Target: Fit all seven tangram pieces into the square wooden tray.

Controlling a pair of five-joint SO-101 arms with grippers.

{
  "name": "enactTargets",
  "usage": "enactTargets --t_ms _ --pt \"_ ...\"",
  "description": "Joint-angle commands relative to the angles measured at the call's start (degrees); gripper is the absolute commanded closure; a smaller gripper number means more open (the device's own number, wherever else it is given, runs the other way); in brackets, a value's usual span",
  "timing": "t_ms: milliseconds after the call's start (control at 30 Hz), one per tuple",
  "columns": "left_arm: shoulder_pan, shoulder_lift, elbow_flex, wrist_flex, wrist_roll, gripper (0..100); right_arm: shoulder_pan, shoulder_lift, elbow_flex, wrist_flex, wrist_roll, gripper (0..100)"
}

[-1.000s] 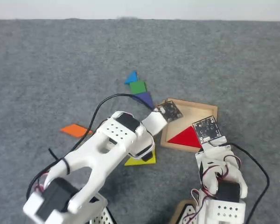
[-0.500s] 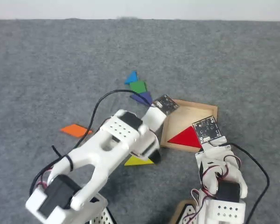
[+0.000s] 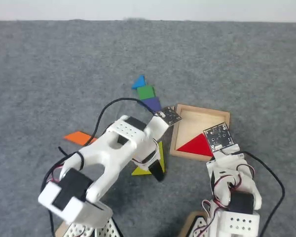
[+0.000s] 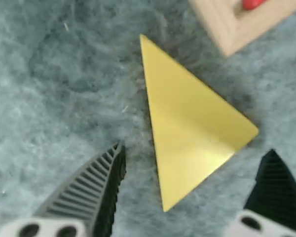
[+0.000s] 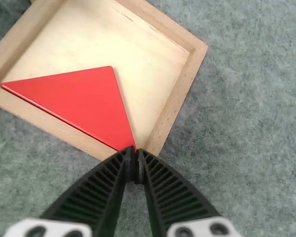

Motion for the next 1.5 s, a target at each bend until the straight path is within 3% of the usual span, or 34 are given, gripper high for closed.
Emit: enactTargets --t_ms 0,300,533,1033,1300,1467 --pt "-0.18 3.34 -2.51 -0.62 -1.14 63 -0.48 0.13 -0.88 0.13 1.05 98.9" --pt "6.15 3.25 -5.23 -0.79 4.75 63 -0.48 0.13 -0.79 0.13 1.05 98.9" --pt "6.51 3.96 -5.05 -2.02 6.07 63 -0.48 0.13 -0.79 0.22 1.05 98.9" --pt "10.11 3.43 -4.97 -0.79 5.71 81 -0.31 0.13 -0.79 0.22 1.05 98.9" --pt "8.88 -2.46 -7.60 4.13 5.98 81 -0.31 0.13 -0.79 0.22 1.05 98.9" --pt "9.58 -13.27 -8.75 7.91 6.59 72 -0.40 0.13 -0.79 0.22 1.05 98.9"
